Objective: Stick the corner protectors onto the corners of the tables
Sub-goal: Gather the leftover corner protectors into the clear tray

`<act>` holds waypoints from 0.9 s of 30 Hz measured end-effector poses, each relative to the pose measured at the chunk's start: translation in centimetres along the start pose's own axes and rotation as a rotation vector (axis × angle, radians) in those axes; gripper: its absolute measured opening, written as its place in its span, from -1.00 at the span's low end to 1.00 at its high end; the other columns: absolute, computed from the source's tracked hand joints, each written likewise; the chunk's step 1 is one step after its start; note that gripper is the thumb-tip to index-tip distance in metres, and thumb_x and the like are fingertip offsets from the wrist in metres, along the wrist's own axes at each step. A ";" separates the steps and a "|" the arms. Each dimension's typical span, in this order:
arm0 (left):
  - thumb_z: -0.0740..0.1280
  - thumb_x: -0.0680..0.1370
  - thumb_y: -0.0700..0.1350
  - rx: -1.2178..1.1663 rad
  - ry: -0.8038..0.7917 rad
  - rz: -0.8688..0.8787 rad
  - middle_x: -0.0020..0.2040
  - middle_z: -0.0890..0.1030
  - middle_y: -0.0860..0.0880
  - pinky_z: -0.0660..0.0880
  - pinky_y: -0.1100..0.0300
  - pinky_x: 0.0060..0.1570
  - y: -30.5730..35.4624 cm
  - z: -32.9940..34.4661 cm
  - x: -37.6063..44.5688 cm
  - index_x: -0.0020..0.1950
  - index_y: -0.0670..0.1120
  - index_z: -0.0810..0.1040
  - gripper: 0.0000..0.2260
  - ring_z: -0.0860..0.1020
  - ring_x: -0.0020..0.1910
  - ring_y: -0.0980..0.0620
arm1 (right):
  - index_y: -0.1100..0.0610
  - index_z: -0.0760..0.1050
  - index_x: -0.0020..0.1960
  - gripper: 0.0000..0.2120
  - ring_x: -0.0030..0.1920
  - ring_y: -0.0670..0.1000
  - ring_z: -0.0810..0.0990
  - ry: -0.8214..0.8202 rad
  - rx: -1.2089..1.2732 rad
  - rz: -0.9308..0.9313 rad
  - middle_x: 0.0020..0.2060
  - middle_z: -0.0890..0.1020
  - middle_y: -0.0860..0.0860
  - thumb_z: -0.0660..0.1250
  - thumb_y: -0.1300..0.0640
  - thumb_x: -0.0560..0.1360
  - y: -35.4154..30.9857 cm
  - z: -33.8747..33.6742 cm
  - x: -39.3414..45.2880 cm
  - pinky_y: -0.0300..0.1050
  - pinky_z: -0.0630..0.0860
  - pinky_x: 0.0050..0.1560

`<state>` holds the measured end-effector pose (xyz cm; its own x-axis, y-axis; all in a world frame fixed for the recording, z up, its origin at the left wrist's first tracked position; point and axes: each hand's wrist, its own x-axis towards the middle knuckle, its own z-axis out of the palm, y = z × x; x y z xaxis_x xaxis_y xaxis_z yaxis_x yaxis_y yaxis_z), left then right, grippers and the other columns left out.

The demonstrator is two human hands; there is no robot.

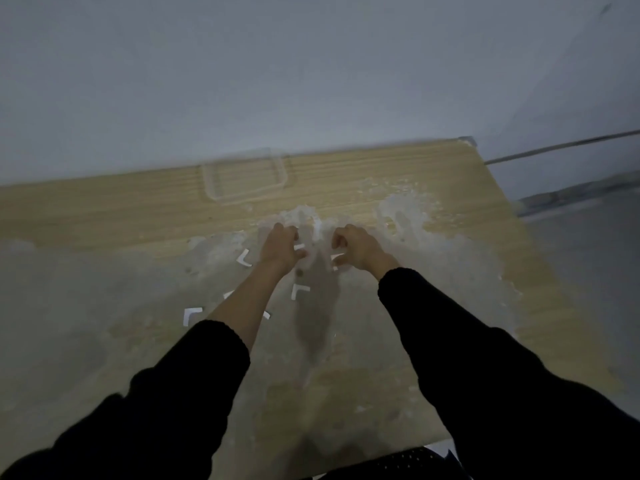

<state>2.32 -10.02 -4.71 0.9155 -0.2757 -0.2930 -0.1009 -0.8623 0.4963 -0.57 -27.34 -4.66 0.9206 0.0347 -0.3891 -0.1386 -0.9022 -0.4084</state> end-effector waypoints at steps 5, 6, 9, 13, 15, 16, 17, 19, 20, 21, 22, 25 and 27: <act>0.48 0.41 -0.17 -0.012 0.034 -0.036 0.19 0.41 -0.20 0.42 0.03 0.06 -0.2 0.8 -0.1 0.13 -0.21 0.46 -0.63 0.47 0.09 -0.18 | 0.09 0.43 -0.17 -0.75 -0.14 0.02 0.45 -0.009 0.102 0.015 -0.30 0.45 -0.06 0.52 0.18 0.33 0.4 0.6 0.4 0.03 0.40 0.06; 0.49 0.40 -0.19 -0.019 0.029 -0.042 0.19 0.41 -0.21 0.42 0.03 0.06 -0.2 0.9 -0.2 0.12 -0.22 0.46 -0.64 0.46 0.10 -0.18 | 0.09 0.44 -0.18 -0.75 -0.13 0.03 0.46 -0.016 0.112 0.014 -0.29 0.46 -0.05 0.52 0.18 0.32 0.5 0.7 0.5 0.07 0.42 0.10; 0.51 0.37 -0.23 -0.060 0.025 -0.060 0.14 0.47 -0.23 0.43 0.04 0.02 -0.1 0.6 -0.1 0.07 -0.23 0.49 -0.66 0.48 0.04 -0.17 | 0.10 0.48 -0.19 -0.78 -0.12 0.03 0.48 -0.052 0.122 0.014 -0.23 0.51 0.01 0.53 0.15 0.32 0.6 0.9 0.9 0.07 0.41 0.12; 0.47 0.38 -0.36 -0.182 0.024 -0.074 0.07 0.56 -0.30 0.44 0.21 -0.24 -0.6 0.4 0.3 -0.12 -0.17 0.44 -0.76 0.53 -0.07 -0.12 | 0.07 0.53 -0.30 -0.83 -0.17 -0.01 0.49 -0.051 0.188 0.016 -0.33 0.52 -0.04 0.52 0.12 0.35 1.0 0.8 1.3 -0.04 0.34 0.02; 0.47 0.38 -0.35 -0.173 0.023 -0.042 0.06 0.59 -0.28 0.42 0.23 -0.19 -0.7 0.6 0.3 -0.18 -0.17 0.45 -0.78 0.56 0.02 -0.15 | 0.07 0.54 -0.36 -0.81 -0.32 -0.08 0.44 -0.041 0.292 0.028 -0.44 0.47 -0.11 0.51 0.13 0.36 1.3 0.7 1.5 -0.10 0.31 -0.07; 0.47 0.39 -0.33 -0.170 0.014 -0.026 0.02 0.61 -0.27 0.44 0.21 -0.15 -0.8 0.7 0.2 -0.19 -0.18 0.48 -0.82 0.56 -0.04 -0.13 | 0.14 0.59 -0.32 -0.85 -0.36 -0.12 0.41 -0.024 0.338 0.033 -0.45 0.47 -0.10 0.50 0.14 0.37 1.3 0.5 1.7 -0.14 0.32 -0.13; 0.47 0.40 -0.31 -0.171 0.003 -0.012 -0.04 0.62 -0.26 0.47 0.16 -0.11 -0.8 0.8 0.2 -0.19 -0.20 0.52 -0.87 0.54 -0.12 -0.09 | 0.25 0.62 -0.26 -0.84 -0.39 -0.13 0.40 -0.005 0.372 0.044 -0.46 0.47 -0.05 0.49 0.15 0.39 1.2 0.3 2.0 -0.19 0.34 -0.22; 0.48 0.40 -0.24 -0.188 -0.009 0.009 -0.20 0.61 -0.19 0.45 0.15 -0.15 -1.2 0.5 0.2 -0.17 -0.27 0.59 -0.87 0.48 -0.25 -0.01 | 0.40 0.59 -0.21 -0.75 -0.42 -0.09 0.39 0.033 0.420 0.053 -0.45 0.46 0.08 0.45 0.17 0.42 0.4 -0.3 3.1 -0.34 0.30 -0.41; 0.50 0.40 -0.22 -0.212 -0.011 0.014 -0.28 0.58 -0.12 0.43 0.18 -0.18 -1.3 0.3 0.4 -0.18 -0.29 0.60 -0.85 0.48 -0.30 0.01 | 0.41 0.58 -0.23 -0.74 -0.41 -0.07 0.39 0.053 0.433 0.063 -0.43 0.45 0.12 0.43 0.17 0.43 -0.2 -0.6 3.8 -0.38 0.27 -0.47; 0.50 0.39 -0.20 -0.239 -0.003 0.013 -0.33 0.56 -0.08 0.43 0.19 -0.20 -1.4 -0.2 0.6 -0.19 -0.29 0.61 -0.84 0.49 -0.33 0.01 | 0.40 0.57 -0.25 -0.74 -0.40 -0.04 0.40 0.074 0.437 0.073 -0.41 0.44 0.14 0.40 0.18 0.45 -1.0 -0.9 4.4 -0.40 0.25 -0.49; 0.50 0.40 -0.20 -0.259 0.023 0.014 -0.34 0.56 -0.08 0.45 0.18 -0.21 -1.7 -1.0 1.0 -0.19 -0.28 0.62 -0.85 0.51 -0.33 0.00 | 0.43 0.56 -0.24 -0.72 -0.38 -0.04 0.39 0.095 0.439 0.072 -0.39 0.43 0.14 0.38 0.18 0.45 -1.9 -1.2 5.3 -0.41 0.23 -0.51; 0.45 0.44 -0.19 -0.278 0.155 -0.017 -0.29 0.61 -0.18 0.48 0.16 -0.19 -2.8 -4.0 2.8 -0.16 -0.26 0.64 -0.87 0.55 -0.28 -0.05 | 0.32 0.56 -0.28 -0.81 -0.37 -0.05 0.41 0.157 0.471 0.029 -0.40 0.46 0.08 0.34 0.21 0.44 -5.0 -2.3 7.7 -0.30 0.32 -0.39; 0.42 0.47 -0.19 -0.329 0.234 -0.019 -0.24 0.65 -0.28 0.54 0.08 -0.17 -4.1 -6.1 4.4 -0.14 -0.29 0.62 -0.86 0.60 -0.27 -0.13 | 0.16 0.57 -0.28 -0.88 -0.25 -0.03 0.48 0.215 0.472 0.011 -0.36 0.51 0.01 0.35 0.19 0.42 -7.0 -2.8 9.3 -0.21 0.36 -0.24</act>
<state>9.14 -5.15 -3.03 0.9838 -0.1239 -0.1296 0.0125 -0.6738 0.7388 10.00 -21.91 -3.06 0.9655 -0.1073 -0.2372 -0.2525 -0.6079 -0.7528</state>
